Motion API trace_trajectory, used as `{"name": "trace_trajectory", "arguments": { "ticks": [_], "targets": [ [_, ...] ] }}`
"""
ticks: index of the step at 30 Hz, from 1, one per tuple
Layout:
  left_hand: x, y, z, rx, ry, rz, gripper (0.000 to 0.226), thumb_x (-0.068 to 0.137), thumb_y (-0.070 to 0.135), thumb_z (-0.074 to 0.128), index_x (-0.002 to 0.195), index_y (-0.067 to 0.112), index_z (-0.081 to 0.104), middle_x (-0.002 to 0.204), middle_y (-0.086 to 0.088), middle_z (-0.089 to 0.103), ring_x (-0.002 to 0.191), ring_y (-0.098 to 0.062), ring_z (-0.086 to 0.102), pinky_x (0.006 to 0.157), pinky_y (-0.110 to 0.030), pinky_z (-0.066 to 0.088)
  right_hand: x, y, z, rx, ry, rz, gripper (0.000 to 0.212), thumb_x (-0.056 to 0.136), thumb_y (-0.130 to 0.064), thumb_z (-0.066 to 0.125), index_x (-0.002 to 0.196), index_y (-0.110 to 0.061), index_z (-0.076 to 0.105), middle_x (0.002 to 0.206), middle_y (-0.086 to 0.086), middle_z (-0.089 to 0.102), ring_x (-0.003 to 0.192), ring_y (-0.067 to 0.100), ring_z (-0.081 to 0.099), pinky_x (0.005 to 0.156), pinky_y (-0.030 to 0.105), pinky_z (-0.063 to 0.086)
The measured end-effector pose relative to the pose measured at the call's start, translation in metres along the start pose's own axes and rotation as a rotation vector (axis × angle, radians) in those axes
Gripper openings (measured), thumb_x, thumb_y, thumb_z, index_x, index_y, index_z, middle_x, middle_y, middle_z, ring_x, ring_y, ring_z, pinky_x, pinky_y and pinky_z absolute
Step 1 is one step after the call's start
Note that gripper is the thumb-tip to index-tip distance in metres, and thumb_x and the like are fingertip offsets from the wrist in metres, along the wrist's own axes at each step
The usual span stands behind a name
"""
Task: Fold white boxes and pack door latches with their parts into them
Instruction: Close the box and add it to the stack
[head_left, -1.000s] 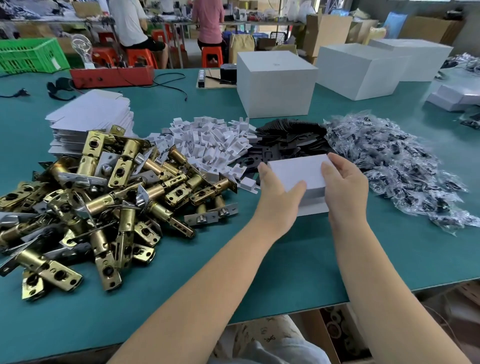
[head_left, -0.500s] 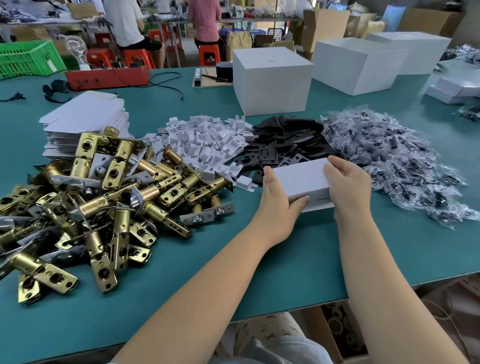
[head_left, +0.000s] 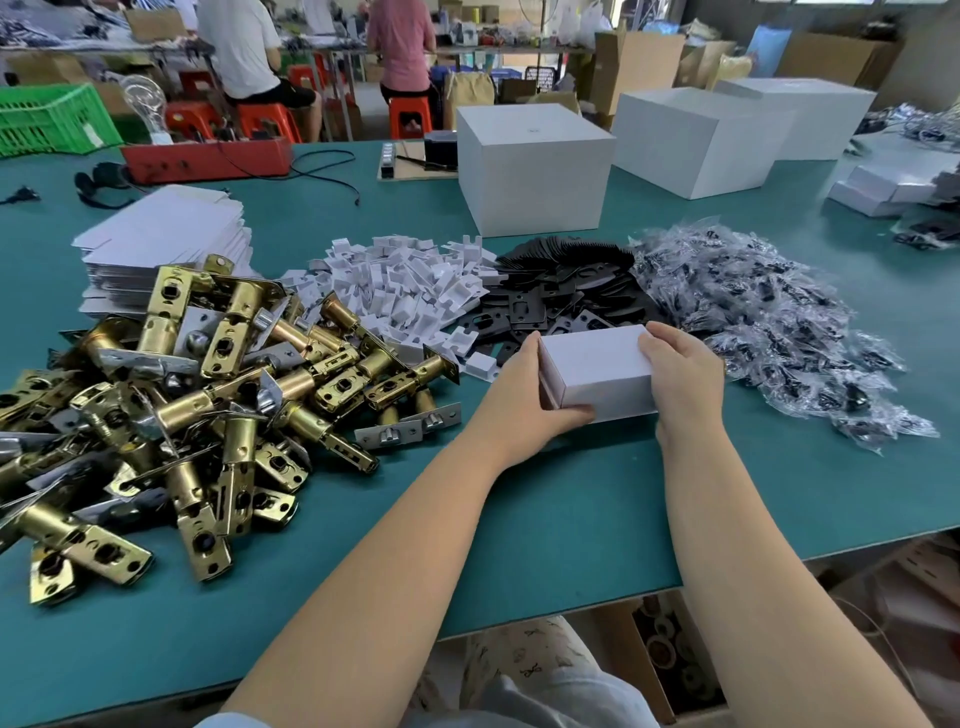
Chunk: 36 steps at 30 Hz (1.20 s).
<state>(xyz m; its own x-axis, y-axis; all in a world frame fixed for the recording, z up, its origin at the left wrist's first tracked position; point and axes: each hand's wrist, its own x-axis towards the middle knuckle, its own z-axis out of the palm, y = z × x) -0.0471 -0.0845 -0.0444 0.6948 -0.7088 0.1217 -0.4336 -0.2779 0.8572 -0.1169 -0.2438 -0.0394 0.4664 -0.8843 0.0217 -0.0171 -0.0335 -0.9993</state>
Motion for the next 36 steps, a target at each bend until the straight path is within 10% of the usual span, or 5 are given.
{"name": "trace_trajectory", "arguments": {
  "ticks": [7, 30, 36],
  "targets": [
    [0.001, -0.009, -0.009, -0.213, -0.03, -0.015, 0.063, 0.074, 0.019, 0.084, 0.127, 0.029, 0.051, 0.118, 0.022, 0.059, 0.109, 0.006, 0.056, 0.083, -0.004, 0.043, -0.003, -0.006, 0.0, 0.109, -0.052, 0.162, 0.021, 0.09, -0.024, 0.058, 0.108, -0.024, 0.068, 0.097, -0.013, 0.063, 0.08, 0.004, 0.055, 0.06, 0.022, 0.04],
    [0.006, -0.021, -0.01, -0.324, -0.11, -0.005, 0.071, 0.073, 0.004, 0.081, 0.129, 0.028, 0.046, 0.131, 0.01, 0.056, 0.126, -0.01, 0.051, 0.106, -0.023, 0.041, -0.011, -0.005, 0.004, 0.073, -0.035, 0.143, 0.026, 0.091, -0.025, 0.053, 0.111, -0.028, 0.069, 0.095, -0.021, 0.06, 0.085, 0.001, 0.053, 0.063, 0.023, 0.041],
    [0.004, -0.019, -0.009, -0.253, -0.082, 0.014, 0.068, 0.075, 0.007, 0.08, 0.131, 0.024, 0.047, 0.12, 0.02, 0.055, 0.114, -0.001, 0.053, 0.086, -0.004, 0.041, -0.01, -0.004, 0.003, 0.046, -0.051, 0.136, 0.03, 0.09, -0.027, 0.054, 0.116, -0.026, 0.069, 0.105, -0.014, 0.063, 0.086, 0.002, 0.054, 0.063, 0.023, 0.041]
  ]
}}
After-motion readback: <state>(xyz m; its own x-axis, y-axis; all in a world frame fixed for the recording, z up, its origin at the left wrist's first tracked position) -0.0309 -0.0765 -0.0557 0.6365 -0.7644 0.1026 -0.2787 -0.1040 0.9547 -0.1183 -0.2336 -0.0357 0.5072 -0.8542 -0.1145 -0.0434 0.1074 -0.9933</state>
